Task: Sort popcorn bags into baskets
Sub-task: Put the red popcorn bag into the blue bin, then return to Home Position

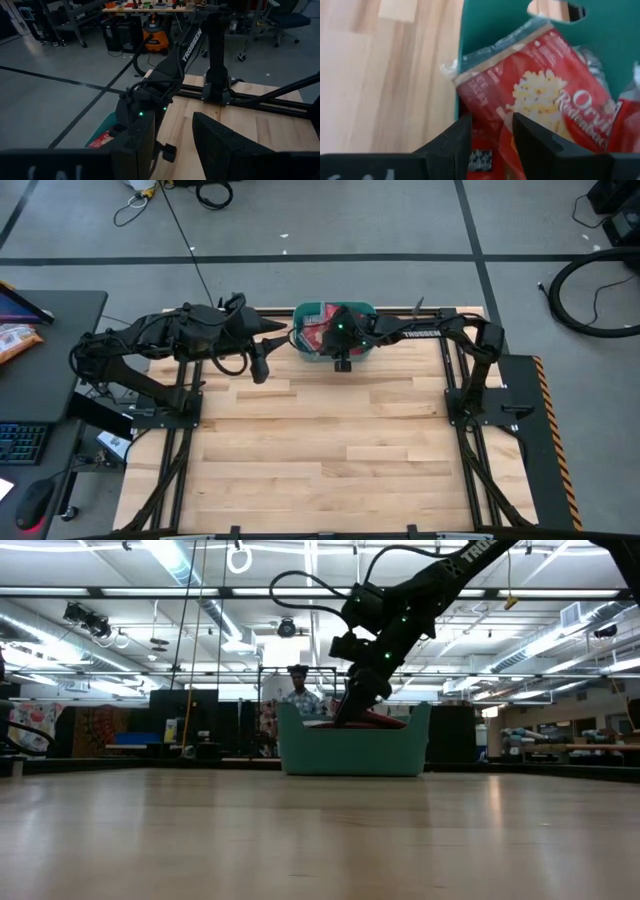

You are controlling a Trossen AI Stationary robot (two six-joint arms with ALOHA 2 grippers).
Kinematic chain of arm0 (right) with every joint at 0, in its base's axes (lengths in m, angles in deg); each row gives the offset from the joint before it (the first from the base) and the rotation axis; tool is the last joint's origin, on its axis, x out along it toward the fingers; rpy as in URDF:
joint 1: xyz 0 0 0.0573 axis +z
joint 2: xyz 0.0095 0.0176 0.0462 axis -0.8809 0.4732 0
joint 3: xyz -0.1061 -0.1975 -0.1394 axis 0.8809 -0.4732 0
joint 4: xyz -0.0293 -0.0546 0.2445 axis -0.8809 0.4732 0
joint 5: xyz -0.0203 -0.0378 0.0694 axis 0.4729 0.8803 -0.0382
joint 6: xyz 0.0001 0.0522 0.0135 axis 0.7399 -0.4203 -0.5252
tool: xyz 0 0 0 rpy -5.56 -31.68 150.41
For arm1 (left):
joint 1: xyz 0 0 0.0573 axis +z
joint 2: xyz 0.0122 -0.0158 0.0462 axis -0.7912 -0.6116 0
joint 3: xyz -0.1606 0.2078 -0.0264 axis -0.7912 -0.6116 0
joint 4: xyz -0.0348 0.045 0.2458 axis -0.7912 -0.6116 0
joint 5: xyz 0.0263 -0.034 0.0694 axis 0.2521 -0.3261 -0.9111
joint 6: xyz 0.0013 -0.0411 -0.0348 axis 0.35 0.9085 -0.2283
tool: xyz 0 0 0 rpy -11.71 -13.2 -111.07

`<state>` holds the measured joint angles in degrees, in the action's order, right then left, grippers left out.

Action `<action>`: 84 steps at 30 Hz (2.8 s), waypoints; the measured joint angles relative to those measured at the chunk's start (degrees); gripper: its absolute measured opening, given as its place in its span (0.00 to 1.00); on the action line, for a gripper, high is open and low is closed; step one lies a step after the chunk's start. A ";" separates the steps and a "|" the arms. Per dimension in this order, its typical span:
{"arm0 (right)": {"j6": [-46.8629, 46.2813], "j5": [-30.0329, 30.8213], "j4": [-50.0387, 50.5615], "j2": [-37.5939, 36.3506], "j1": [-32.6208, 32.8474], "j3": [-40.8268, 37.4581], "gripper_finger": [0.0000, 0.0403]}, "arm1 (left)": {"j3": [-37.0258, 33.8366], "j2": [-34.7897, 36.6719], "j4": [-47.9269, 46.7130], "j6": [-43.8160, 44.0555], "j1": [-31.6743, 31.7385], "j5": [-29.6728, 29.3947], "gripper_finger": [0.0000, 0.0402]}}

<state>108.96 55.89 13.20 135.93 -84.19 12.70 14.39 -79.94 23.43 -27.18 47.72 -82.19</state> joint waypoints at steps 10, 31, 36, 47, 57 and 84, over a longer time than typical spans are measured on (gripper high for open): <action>3.41 11.02 -2.42 0.67 2.40 -0.02 0.37 | 0.00 0.00 0.11 0.20 0.02 0.00 0.35; 1.27 11.90 -9.12 3.20 1.67 -0.06 0.37 | 0.02 0.00 0.24 0.64 -0.04 0.04 0.35; 1.37 13.06 -10.18 2.89 1.59 -0.02 0.37 | 0.00 0.02 0.22 0.49 -0.04 0.04 0.35; -6.34 7.72 -4.98 -3.15 3.33 -0.02 0.36 | 0.02 1.16 -3.29 0.53 0.06 2.69 0.35; -13.83 8.77 -3.49 -12.92 2.47 -0.02 0.30 | -12.30 9.77 -3.91 4.27 2.47 3.28 0.35; -26.57 1.08 -3.54 -27.43 4.28 -2.75 0.03 | -60.28 50.27 32.62 23.03 5.92 0.70 0.32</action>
<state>82.39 56.97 9.66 108.50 -79.92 9.96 -45.89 -29.67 56.05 -4.15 53.63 -81.49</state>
